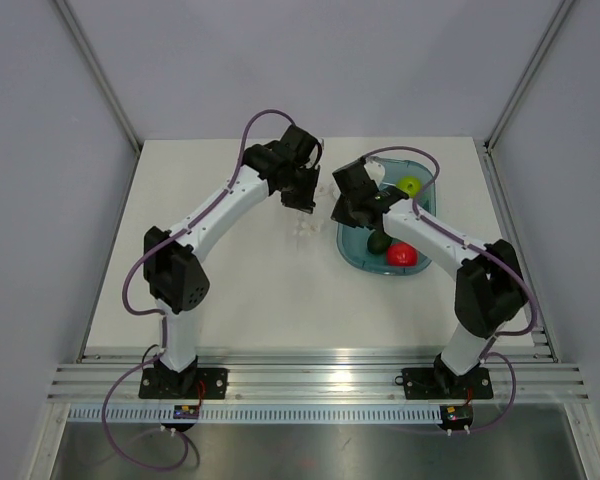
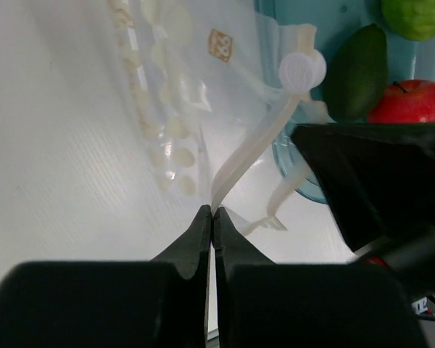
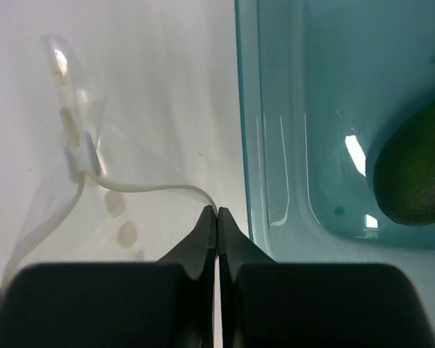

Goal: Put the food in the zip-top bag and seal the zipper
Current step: Adjust the zipper food storage bag at the center of the board.

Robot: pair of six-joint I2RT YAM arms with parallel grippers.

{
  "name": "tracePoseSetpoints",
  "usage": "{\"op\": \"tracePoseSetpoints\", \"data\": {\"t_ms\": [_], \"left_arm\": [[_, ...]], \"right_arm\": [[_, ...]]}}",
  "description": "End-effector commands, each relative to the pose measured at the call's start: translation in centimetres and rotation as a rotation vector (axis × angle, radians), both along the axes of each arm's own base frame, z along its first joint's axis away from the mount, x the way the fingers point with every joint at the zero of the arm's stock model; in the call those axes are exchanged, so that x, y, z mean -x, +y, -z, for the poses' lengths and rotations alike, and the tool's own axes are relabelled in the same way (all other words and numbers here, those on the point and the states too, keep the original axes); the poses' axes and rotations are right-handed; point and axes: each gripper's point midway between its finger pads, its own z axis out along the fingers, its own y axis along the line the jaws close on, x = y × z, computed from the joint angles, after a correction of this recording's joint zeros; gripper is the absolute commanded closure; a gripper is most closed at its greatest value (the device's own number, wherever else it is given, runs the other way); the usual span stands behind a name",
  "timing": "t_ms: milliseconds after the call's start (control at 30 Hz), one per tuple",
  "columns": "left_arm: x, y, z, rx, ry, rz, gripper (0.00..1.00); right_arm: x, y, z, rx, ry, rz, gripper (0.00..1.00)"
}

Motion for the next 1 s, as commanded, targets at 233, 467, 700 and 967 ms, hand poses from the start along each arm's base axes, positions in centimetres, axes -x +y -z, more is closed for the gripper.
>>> {"op": "tracePoseSetpoints", "data": {"t_ms": [233,467,700,967], "left_arm": [[2.4,-2.1,-1.3,0.154,0.046,0.116,1.0],[1.0,-1.9,0.0,0.107,0.055,0.1,1.0],[0.4,-0.6,2.9,0.006,0.064,0.063,1.0],[1.5,-2.0,2.4,0.078,0.087,0.098,1.0]], "right_arm": [[0.6,-1.2,4.2,0.065,0.087,0.023,1.0],[1.4,-0.4,1.2,-0.048,0.032,0.004,1.0],[2.3,-2.4,0.8,0.002,0.017,0.038,1.0],[2.2,-1.4,2.5,-0.018,0.054,0.019,0.85]]}}
